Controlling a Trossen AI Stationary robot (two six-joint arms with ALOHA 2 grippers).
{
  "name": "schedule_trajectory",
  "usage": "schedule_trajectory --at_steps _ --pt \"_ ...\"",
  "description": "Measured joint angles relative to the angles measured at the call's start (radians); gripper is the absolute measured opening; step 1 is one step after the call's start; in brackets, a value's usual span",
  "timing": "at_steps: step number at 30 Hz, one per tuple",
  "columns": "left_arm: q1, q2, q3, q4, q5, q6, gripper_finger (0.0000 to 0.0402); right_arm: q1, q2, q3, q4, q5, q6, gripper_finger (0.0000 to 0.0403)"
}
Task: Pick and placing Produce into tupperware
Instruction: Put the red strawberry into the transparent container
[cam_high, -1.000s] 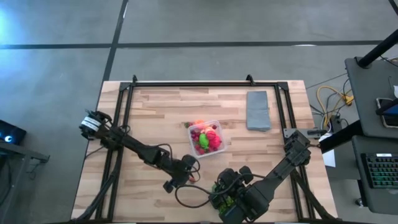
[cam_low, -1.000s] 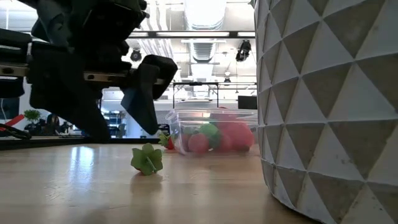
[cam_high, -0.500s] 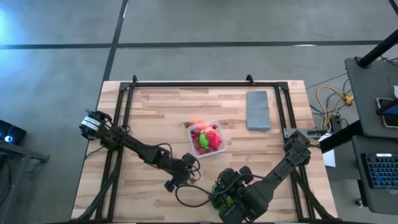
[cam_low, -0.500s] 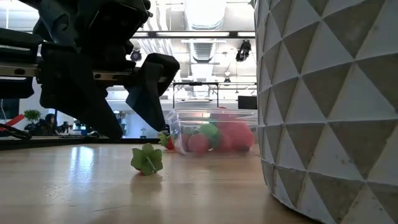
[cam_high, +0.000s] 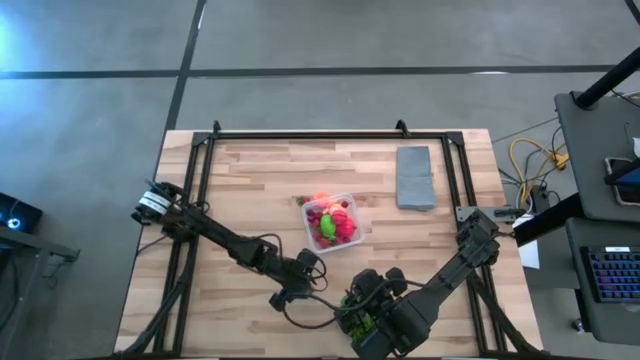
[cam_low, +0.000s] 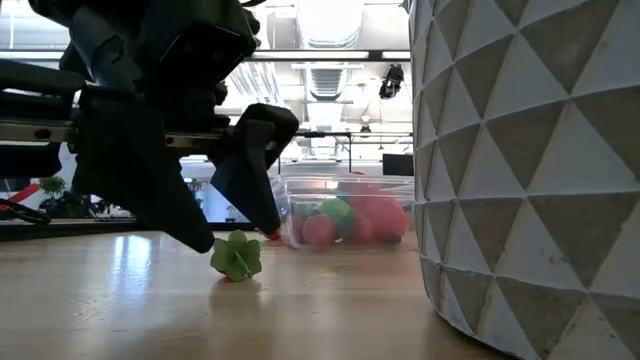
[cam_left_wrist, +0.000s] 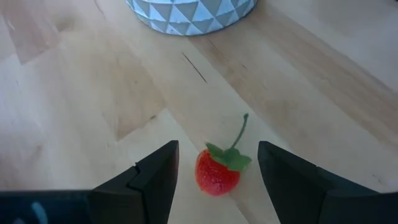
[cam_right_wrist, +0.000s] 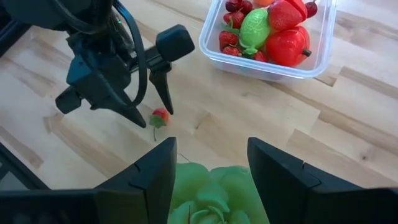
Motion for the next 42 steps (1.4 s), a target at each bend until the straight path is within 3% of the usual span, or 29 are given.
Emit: schedule_trajectory --at_steps 21,33,37,42 --pt "0.002 0.030 -0.005 -0.022 0.037 -0.008 0.0204 0.000 0.000 0.000 -0.001 -0.008 0.002 0.0189" --pt "0.002 0.030 0.000 -0.022 0.033 -0.030 0.0107 -0.001 0.000 0.000 -0.001 -0.009 0.002 0.0189" --pt "0.002 0.022 0.001 -0.030 0.024 -0.030 0.0098 -0.001 0.000 0.000 -0.001 -0.009 0.002 0.0189" --pt "0.002 -0.045 -0.001 -0.068 -0.061 -0.031 0.0105 -0.001 0.000 0.000 -0.001 -0.009 0.002 0.0189"
